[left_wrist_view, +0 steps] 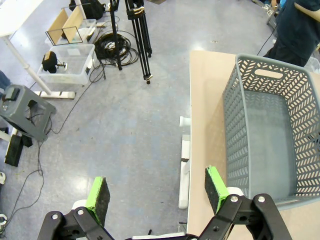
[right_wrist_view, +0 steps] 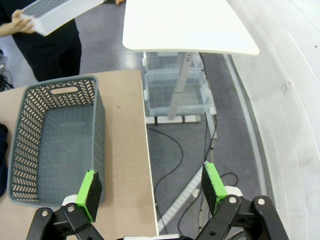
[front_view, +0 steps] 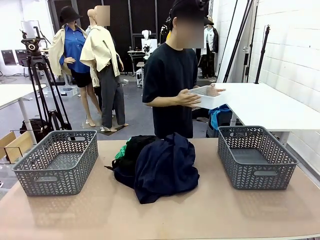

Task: Sort the tops and bottoms.
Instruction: Lift clothes from the center of the table with your left hand.

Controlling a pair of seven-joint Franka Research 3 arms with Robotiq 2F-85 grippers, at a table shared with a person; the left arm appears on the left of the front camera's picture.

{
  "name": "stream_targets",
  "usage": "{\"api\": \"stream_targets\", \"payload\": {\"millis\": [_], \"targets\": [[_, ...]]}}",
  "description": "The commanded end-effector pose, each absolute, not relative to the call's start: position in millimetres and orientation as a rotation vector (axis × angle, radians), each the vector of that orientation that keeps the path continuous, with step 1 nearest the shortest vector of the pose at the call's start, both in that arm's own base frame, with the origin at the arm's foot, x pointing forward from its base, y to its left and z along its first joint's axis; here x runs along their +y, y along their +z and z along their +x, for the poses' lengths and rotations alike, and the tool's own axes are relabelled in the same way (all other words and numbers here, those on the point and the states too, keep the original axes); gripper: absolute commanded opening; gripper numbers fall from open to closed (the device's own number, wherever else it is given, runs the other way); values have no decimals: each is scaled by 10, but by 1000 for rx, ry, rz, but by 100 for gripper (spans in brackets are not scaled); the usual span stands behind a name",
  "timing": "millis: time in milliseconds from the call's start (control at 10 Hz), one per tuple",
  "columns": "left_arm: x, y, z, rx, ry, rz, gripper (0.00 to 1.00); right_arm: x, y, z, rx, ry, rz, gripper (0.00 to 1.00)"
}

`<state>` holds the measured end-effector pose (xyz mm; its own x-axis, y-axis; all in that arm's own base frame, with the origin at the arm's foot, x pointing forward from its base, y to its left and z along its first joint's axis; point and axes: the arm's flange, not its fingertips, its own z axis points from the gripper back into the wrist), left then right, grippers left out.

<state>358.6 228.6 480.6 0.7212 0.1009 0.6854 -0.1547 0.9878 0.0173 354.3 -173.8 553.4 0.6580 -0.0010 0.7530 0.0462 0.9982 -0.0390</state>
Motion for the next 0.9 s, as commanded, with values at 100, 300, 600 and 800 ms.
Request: {"api": "stream_targets", "payload": {"millis": [100, 300, 600, 800], "targets": [[2311, 4798, 3573, -751, 144, 77, 100, -1744, 5527, 3546, -853, -28, -53, 100], [2311, 4798, 3573, -751, 144, 77, 100, -1744, 5527, 3546, -853, -28, -53, 100], [2311, 4798, 3573, -751, 144, 77, 100, -1744, 5527, 3546, -853, -28, -53, 100], [2311, 4798, 3573, -751, 144, 77, 100, -1744, 5527, 3546, -853, -28, -53, 100]]}}
